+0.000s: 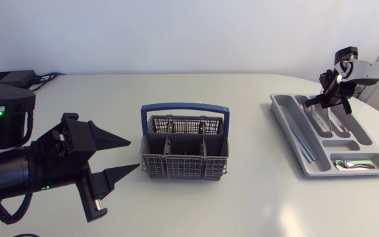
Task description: Sort the cutlery from the basket into the organizer compartments.
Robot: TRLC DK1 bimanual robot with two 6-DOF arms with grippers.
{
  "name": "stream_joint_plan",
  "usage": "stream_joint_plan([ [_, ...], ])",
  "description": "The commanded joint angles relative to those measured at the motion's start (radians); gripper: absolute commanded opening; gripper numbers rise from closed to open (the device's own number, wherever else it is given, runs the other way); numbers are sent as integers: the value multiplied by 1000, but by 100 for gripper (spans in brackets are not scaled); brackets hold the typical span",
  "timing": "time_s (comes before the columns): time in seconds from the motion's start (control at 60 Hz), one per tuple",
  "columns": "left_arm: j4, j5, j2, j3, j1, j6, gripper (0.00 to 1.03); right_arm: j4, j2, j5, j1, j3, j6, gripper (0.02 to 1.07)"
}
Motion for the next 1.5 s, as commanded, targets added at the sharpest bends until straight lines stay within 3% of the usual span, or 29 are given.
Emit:
stream_joint_plan([
  [0.0, -8, -10, -14, 38, -12, -19, 60, 25, 26, -36, -23, -1, 35, 8],
  [0.267, -19, -15, -17, 46, -16, -19, 60, 58, 75, -83, -29, 16, 35, 10],
  [0.35, -22, -15, -22, 45, -16, -19, 60, 58, 98, -91, -26, 26, 35, 30],
  [0.4, -22, -15, -24, 45, -16, -19, 60, 57, 105, -93, -27, 29, 35, 33],
  [0.5, -22, -15, -25, 41, -16, -19, 60, 58, 84, -109, -27, 6, 35, 57],
  [0.65, -22, -17, -25, 45, -12, -20, 60, 115, -77, -125, -24, -125, 32, 72],
  [0.9, -22, -36, -37, 37, 27, -23, 60, 193, -497, -228, 33, -495, -31, 72],
  [1.067, 13, -36, -22, 3, 72, -20, 60, 193, -674, -324, 123, -705, -51, 72],
  [1.2, 49, -21, 10, -29, 119, -5, 60, 221, -780, -333, 226, -849, -53, 70],
  [1.35, 107, 26, 84, -54, 187, 0, 56, 235, -873, -335, 352, -960, -47, 45],
  [1.483, 165, 83, 180, -63, 245, 4, 45, 236, -919, -336, 453, -1020, -34, 8],
])
